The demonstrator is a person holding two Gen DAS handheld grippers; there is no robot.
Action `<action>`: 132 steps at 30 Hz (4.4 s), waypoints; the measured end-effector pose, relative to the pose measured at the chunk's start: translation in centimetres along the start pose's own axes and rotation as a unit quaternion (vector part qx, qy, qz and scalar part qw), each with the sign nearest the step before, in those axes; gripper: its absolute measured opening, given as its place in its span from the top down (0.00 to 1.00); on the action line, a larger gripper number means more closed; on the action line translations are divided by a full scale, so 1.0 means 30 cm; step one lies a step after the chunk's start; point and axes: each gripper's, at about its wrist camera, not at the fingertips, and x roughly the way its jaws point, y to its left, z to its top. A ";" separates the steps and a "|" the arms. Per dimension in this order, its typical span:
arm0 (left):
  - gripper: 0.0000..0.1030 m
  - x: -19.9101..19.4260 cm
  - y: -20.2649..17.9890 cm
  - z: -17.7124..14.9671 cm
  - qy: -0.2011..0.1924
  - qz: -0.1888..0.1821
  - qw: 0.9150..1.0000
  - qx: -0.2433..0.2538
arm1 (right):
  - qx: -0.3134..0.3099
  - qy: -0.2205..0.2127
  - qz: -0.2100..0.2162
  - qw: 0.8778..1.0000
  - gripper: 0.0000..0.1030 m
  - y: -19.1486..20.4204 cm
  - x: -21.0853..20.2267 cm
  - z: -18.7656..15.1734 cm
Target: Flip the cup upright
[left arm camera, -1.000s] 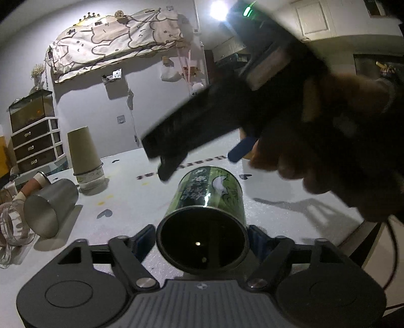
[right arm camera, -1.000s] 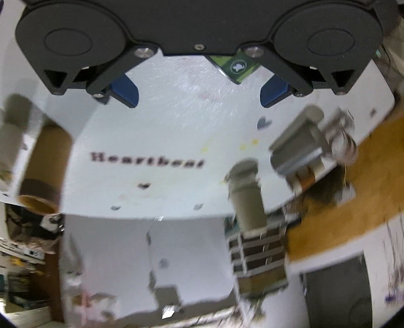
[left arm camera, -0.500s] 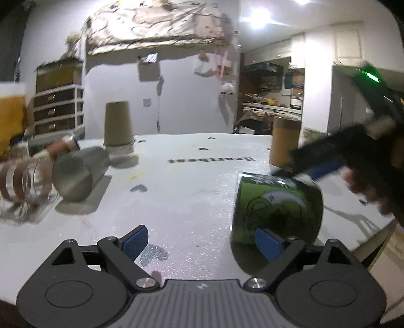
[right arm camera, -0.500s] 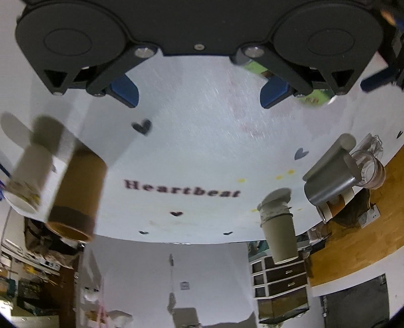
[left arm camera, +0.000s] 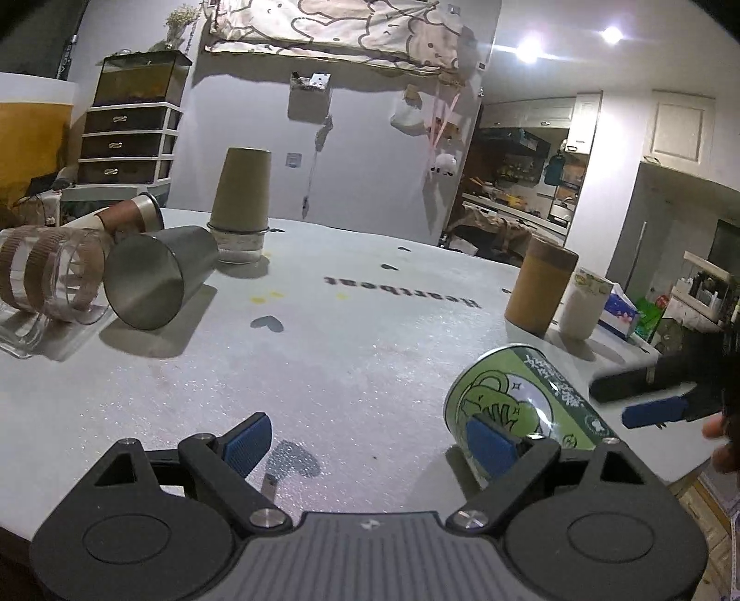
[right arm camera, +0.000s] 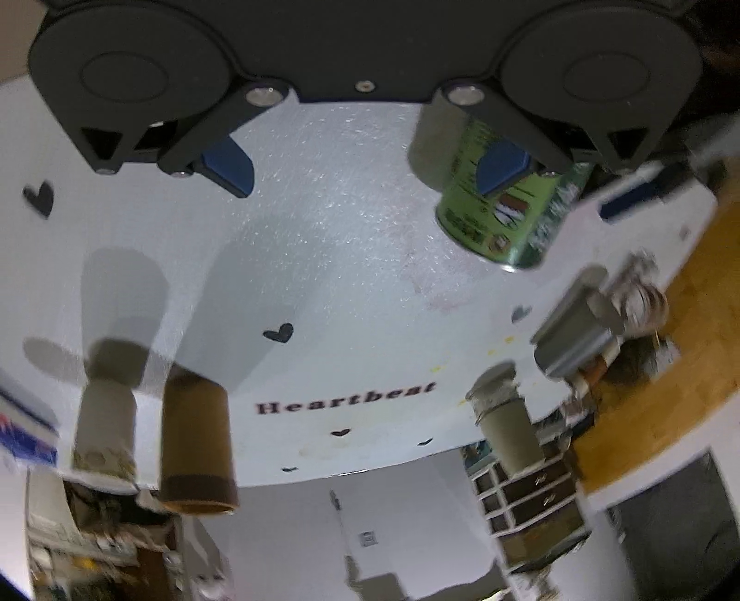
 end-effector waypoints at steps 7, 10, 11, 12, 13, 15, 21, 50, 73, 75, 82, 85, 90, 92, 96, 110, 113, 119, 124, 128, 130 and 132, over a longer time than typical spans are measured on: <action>0.11 0.002 -0.019 -0.002 0.002 -0.009 1.000 0.008 | 0.114 0.052 0.109 0.986 0.00 -0.017 0.046 0.069; 0.11 0.003 -0.027 -0.004 0.002 -0.015 1.000 0.011 | 0.127 0.091 0.131 0.979 0.03 0.012 0.100 0.090; 0.11 0.003 -0.029 -0.005 0.003 -0.017 1.000 0.012 | 0.124 0.100 0.132 0.978 0.08 0.025 0.115 0.098; 0.11 0.002 -0.031 -0.006 0.002 -0.018 1.000 0.013 | 0.121 0.109 0.133 0.978 0.11 0.039 0.132 0.107; 0.11 0.000 -0.033 -0.006 0.001 -0.020 1.000 0.014 | 0.121 0.117 0.134 0.977 0.11 0.045 0.144 0.113; 0.11 -0.006 -0.031 -0.006 -0.002 -0.020 1.000 0.015 | 0.118 0.136 0.133 0.975 0.16 0.064 0.174 0.125; 0.11 -0.023 -0.007 -0.004 -0.011 -0.015 1.000 0.006 | 0.074 0.141 0.113 0.981 0.29 0.088 0.182 0.157; 0.11 -0.025 0.045 -0.006 -0.011 -0.004 1.000 0.004 | -0.090 -0.151 -0.181 0.968 0.29 -0.009 0.438 0.488; 0.11 -0.100 -0.041 0.114 -0.053 0.000 0.998 0.039 | -0.119 -0.261 -0.111 0.951 0.05 0.146 -0.091 0.167; 0.11 -0.114 -0.056 0.131 -0.057 -0.001 0.997 0.044 | -0.117 -0.273 -0.105 0.949 0.05 0.150 -0.140 0.128; 0.10 -0.163 -0.107 0.189 -0.072 0.005 0.995 0.064 | -0.105 -0.307 -0.118 0.938 0.04 0.144 -0.259 0.014; 0.08 -0.186 -0.131 0.204 -0.081 0.006 0.994 0.069 | -0.100 -0.315 -0.126 0.935 0.04 0.142 -0.295 -0.023; 0.00 -0.223 -0.166 0.208 -0.096 0.013 0.992 0.076 | -0.093 -0.321 -0.148 0.931 0.02 0.144 -0.341 -0.089; 0.00 -0.232 -0.174 0.208 -0.097 0.016 0.992 0.076 | -0.091 -0.322 -0.155 0.929 0.02 0.146 -0.352 -0.111; 0.00 -0.252 -0.179 0.200 -0.101 0.028 0.991 0.078 | -0.090 -0.318 -0.173 0.928 0.00 0.147 -0.367 -0.147; 0.00 -0.287 -0.170 0.171 -0.092 0.041 0.991 0.092 | -0.095 -0.316 -0.186 0.926 0.00 0.183 -0.391 -0.220; 0.00 -0.287 -0.170 0.172 -0.093 0.041 0.991 0.092 | -0.089 -0.314 -0.190 0.926 0.00 0.186 -0.394 -0.226; 0.00 -0.293 -0.169 0.171 -0.093 0.041 0.991 0.091 | -0.083 -0.312 -0.199 0.925 0.00 0.189 -0.399 -0.228; 0.00 -0.299 -0.170 0.169 -0.088 0.040 0.991 0.089 | -0.082 -0.310 -0.200 0.926 0.00 0.194 -0.397 -0.230; 0.00 -0.296 -0.174 0.169 -0.085 0.039 0.992 0.090 | -0.082 -0.310 -0.200 0.926 0.00 0.192 -0.395 -0.227; 0.00 -0.296 -0.174 0.169 -0.085 0.040 0.991 0.090 | -0.081 -0.310 -0.200 0.926 0.00 0.193 -0.395 -0.228; 0.00 -0.296 -0.174 0.168 -0.085 0.039 0.991 0.090 | -0.081 -0.310 -0.200 0.926 0.00 0.193 -0.395 -0.228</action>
